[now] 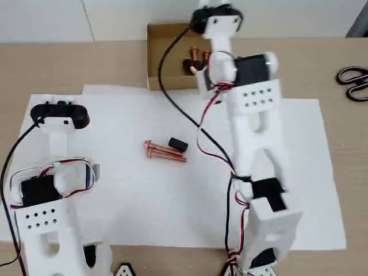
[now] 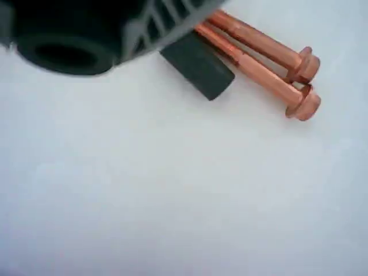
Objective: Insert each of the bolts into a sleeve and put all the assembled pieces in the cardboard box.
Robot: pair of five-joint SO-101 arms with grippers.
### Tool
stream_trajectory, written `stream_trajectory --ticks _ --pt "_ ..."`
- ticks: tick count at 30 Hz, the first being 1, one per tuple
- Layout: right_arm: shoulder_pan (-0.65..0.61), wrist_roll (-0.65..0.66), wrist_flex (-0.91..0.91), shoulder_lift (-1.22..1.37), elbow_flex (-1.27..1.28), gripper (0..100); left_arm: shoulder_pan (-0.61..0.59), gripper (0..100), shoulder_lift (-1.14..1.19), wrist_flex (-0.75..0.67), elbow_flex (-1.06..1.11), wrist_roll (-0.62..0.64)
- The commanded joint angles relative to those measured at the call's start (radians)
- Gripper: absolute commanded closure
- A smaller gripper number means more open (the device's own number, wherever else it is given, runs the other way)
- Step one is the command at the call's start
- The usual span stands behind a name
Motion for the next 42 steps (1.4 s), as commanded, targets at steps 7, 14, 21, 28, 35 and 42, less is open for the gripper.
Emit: stream_trajectory --ticks 7,14,21,28,35,42 --pt "0.09 0.006 0.001 -0.332 0.4 99.4 -0.006 82 -0.018 0.068 -0.096 0.0" --pt "0.081 0.006 -0.22 -0.429 0.707 99.4 -0.002 82 -0.018 0.074 -0.101 0.031" --pt "0.035 0.006 -0.521 -0.349 0.927 99.5 -0.005 82 -0.018 0.072 -0.101 0.034" --pt "0.038 0.006 -0.572 -0.189 0.93 99.1 -0.002 82 -0.018 0.072 -0.101 0.034" --pt "0.035 0.008 -0.642 -0.027 0.928 95.8 -0.002 82 -0.018 0.072 -0.101 0.034" --pt "0.033 0.008 -0.641 0.005 0.911 94.8 -0.002 82 -0.018 0.072 -0.101 0.034"
